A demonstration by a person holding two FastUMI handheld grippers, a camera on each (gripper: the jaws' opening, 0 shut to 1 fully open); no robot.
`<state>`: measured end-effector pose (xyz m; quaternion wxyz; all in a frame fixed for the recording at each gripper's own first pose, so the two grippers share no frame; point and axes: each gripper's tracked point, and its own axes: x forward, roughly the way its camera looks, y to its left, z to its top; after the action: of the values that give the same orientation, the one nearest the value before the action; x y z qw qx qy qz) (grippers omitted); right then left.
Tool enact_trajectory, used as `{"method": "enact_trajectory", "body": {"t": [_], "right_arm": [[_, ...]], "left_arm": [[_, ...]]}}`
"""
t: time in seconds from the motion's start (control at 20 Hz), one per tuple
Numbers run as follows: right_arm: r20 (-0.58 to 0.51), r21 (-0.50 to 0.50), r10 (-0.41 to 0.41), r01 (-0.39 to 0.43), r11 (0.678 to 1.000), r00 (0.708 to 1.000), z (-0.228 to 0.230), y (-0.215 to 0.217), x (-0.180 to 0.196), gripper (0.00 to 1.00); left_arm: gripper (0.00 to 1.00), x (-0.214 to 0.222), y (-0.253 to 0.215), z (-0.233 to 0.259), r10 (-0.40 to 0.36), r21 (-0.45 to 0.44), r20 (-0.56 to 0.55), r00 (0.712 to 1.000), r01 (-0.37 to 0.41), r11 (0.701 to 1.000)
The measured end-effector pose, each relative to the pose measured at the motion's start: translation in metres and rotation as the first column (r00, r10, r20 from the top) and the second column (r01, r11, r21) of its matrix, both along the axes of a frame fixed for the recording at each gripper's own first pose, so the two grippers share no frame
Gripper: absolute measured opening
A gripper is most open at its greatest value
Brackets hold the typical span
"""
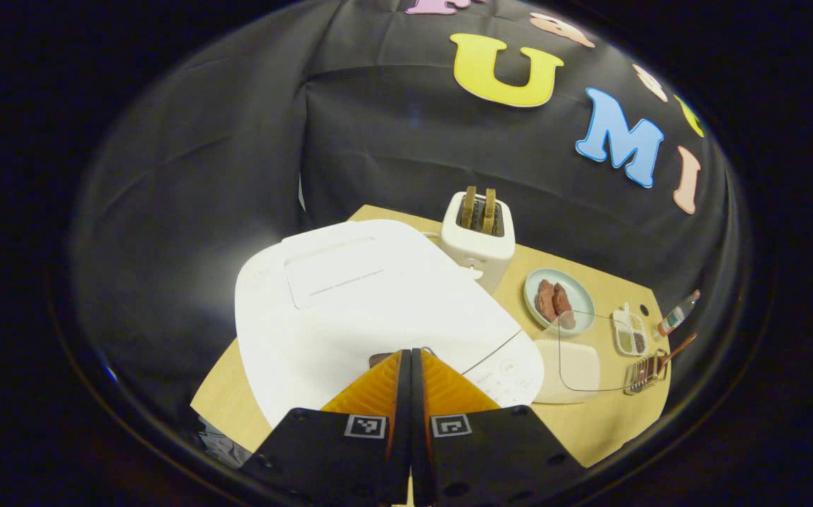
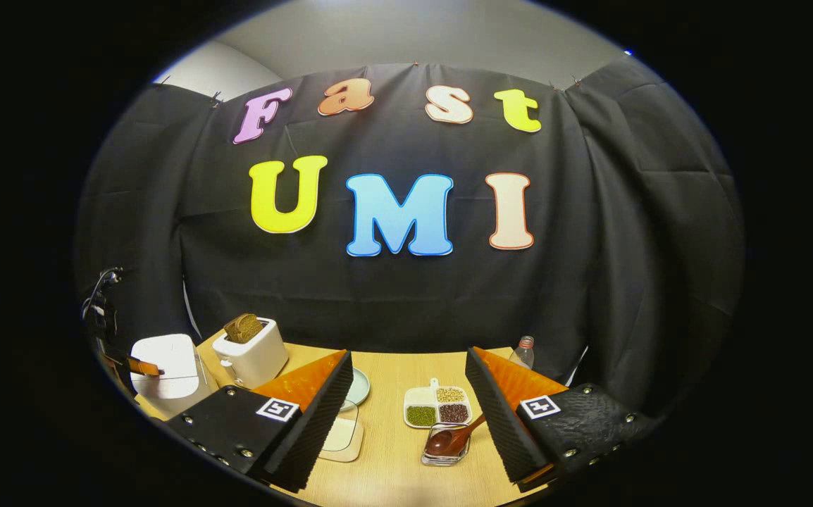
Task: Close the left gripper, press the button to open the rice cooker; take a wooden spoon from the chopstick holder with the right hand, scoop a spoonful of rice and pour it into the rice cooker, then put the wooden spoon back into the chopstick holder.
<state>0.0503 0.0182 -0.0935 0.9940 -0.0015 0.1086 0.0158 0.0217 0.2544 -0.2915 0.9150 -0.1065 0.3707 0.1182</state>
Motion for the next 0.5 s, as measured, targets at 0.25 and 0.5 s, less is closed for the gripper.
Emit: {"method": "enact_trajectory", "body": {"t": [0.25,0.5], "right_arm": [[0.012,-0.001,0.01,-0.01,1.0,1.0,0.004,0.001,-0.001,0.96],[0.016,0.001,0.021,-0.021,1.0,1.0,0.002,0.002,-0.005,0.98]], "left_arm": [[0.12,0.018,0.014,0.095,-0.005,0.189,0.239,0.971,-0.042,0.981],[0.65,0.021,-0.014,0.193,-0.055,0.192,0.455,0.889,-0.037,0.981]]}}
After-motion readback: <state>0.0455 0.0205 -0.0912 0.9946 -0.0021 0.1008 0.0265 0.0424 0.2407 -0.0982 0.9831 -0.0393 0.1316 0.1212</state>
